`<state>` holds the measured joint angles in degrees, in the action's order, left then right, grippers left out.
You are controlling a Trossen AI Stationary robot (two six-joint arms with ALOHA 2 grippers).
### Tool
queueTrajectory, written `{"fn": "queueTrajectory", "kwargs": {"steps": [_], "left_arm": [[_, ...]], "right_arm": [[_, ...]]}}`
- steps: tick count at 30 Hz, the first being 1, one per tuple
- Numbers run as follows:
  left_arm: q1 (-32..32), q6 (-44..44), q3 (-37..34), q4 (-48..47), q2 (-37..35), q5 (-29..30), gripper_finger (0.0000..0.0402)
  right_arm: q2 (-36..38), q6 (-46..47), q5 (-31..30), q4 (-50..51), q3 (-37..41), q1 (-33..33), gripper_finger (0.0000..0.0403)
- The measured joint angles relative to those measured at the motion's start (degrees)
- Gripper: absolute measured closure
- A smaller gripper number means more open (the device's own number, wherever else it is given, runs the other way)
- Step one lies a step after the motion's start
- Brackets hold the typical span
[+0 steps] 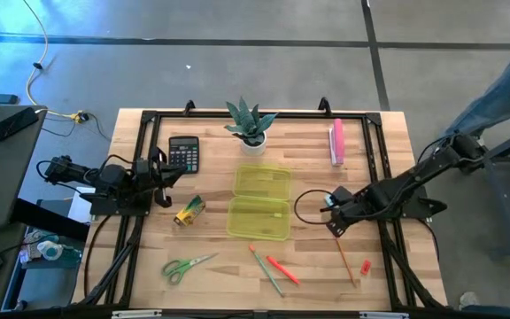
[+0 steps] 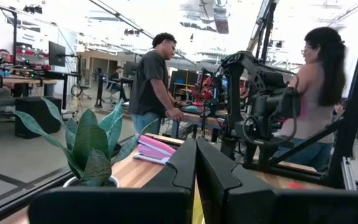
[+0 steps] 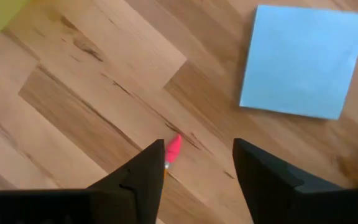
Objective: Pack school essentials
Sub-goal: Put the yellow pencil into the yellow box
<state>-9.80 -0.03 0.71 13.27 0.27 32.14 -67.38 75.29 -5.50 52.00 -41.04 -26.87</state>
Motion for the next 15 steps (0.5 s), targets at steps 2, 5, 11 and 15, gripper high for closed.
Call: {"fn": "queueTrajectory", "kwargs": {"steps": [2,5,11,15], "left_arm": [[0.0,0.1,0.0,-0.4,0.0,0.0,0.0401],[0.0,0.1,0.0,-1.0,0.0,0.0,0.0401],[0.0,0.2,0.0,-2.0,0.0,0.0,0.0401],[0.0,0.1,0.0,-2.0,0.0,0.0,0.0401]], "right_arm": [[-1.6,2.2,0.8,-1.0,0.0,-0.5,0.0201],[-4.6,2.5,2.7,-2.8,0.0,-1.2,0.0188],[-10.2,2.3,5.7,-6.7,0.0,-1.9,0.0188],[-13.0,2.3,6.0,-7.9,0.0,-2.1,0.0195]]}}
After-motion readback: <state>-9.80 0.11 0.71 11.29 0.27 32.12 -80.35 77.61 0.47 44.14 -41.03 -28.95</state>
